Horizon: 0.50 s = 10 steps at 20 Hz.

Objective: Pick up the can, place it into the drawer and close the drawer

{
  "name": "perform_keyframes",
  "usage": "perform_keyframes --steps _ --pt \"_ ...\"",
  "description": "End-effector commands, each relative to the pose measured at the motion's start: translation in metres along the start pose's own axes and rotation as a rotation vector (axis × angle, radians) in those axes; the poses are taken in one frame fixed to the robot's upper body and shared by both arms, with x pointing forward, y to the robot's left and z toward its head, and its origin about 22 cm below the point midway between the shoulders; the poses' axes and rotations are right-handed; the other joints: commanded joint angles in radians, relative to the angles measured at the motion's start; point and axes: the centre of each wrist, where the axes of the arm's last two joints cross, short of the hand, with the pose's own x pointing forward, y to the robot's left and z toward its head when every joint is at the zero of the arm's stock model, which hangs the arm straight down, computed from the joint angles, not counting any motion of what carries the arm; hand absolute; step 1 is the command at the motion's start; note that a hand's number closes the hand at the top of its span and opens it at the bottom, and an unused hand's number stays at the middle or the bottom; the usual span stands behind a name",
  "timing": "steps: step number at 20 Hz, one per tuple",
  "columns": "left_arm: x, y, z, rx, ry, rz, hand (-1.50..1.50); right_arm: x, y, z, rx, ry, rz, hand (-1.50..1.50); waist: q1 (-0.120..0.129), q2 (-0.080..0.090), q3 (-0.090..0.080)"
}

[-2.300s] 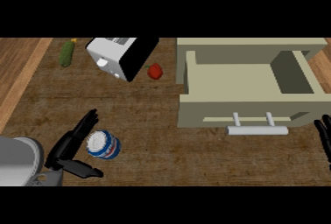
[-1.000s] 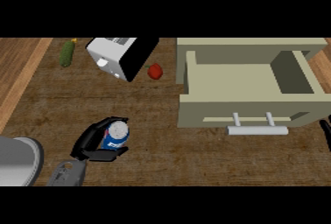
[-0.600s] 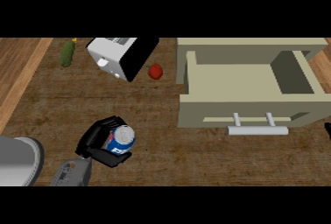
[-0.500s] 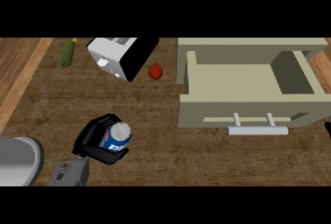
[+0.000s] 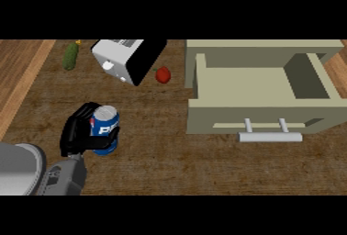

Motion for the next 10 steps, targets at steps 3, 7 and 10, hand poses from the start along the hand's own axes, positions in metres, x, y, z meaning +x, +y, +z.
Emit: perform_keyframes --steps 3,7,10 --pt "0.036 -0.020 -0.020 -0.021 -0.051 -0.010 1.50 -0.022 -0.011 0.004 -0.005 -0.009 0.005 -1.50 -0.002 0.001 0.000" --pt "0.072 -0.037 -0.031 -0.068 -0.080 -0.042 1.50 0.019 0.003 -0.003 -0.005 -0.015 0.001 -1.50 0.000 0.000 0.000" --pt "0.076 -0.085 -0.022 -0.103 -0.124 -0.037 1.50 0.005 -0.003 -0.007 -0.003 -0.015 -0.003 -1.50 -0.002 0.000 0.000"
